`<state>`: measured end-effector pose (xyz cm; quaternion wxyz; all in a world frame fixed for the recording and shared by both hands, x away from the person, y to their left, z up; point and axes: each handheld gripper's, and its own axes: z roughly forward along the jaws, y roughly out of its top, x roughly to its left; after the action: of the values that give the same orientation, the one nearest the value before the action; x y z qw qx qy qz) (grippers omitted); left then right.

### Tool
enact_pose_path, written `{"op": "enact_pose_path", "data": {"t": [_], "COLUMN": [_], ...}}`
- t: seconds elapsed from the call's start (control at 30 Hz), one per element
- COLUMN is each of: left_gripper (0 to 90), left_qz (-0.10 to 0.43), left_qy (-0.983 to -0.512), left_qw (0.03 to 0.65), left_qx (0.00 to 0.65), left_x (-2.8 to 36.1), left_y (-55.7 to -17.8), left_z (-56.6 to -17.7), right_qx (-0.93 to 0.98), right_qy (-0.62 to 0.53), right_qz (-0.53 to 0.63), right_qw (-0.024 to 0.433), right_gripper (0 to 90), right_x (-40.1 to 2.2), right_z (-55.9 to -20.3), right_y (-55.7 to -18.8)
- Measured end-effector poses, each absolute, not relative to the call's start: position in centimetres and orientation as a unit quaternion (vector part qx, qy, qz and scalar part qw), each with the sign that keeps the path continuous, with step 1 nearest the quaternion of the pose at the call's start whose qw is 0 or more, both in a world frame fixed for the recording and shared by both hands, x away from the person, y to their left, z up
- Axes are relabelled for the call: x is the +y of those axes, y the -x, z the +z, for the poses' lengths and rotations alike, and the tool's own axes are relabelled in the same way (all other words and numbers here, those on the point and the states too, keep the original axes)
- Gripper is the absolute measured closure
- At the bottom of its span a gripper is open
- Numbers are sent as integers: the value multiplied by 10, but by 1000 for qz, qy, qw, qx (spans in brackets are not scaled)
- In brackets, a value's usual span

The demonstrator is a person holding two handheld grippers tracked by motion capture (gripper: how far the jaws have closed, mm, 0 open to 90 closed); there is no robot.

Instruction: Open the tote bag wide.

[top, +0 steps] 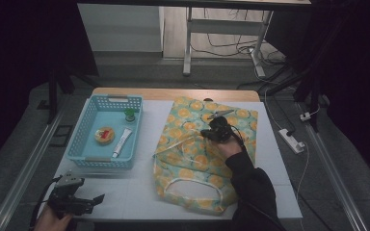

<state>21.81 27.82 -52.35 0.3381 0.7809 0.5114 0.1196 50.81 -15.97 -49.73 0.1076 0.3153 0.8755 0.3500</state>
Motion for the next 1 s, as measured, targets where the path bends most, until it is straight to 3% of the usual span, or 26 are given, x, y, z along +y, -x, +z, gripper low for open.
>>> {"op": "enact_pose_path", "data": {"t": [0.27, 0.43, 0.5, 0.53, 0.93, 1.0], "left_gripper": [15, 15, 15, 15, 15, 15], "left_qz": [120, 121, 122, 121, 122, 122], "left_qy": [-782, -782, -782, -782, -782, -781], "left_qw": [337, 337, 337, 336, 338, 338], "left_qx": [510, 510, 510, 510, 510, 510], "left_x": [277, 277, 277, 277, 277, 278], "left_y": [-218, -218, -218, -218, -218, -218], "left_z": [-524, -523, -523, -523, -523, -523], "right_qx": [884, 875, 873, 870, 868, 869], "right_qy": [-319, -325, -325, -327, -311, -310], "right_qz": [327, 344, 347, 352, 375, 376], "right_qw": [103, 107, 110, 109, 92, 83], "right_gripper": [839, 672, 646, 582, 292, 172], "right_x": [-159, -162, -164, -167, -172, -173], "right_z": [-511, -501, -499, -493, -474, -473], "right_y": [-510, -507, -506, -504, -477, -467]}}
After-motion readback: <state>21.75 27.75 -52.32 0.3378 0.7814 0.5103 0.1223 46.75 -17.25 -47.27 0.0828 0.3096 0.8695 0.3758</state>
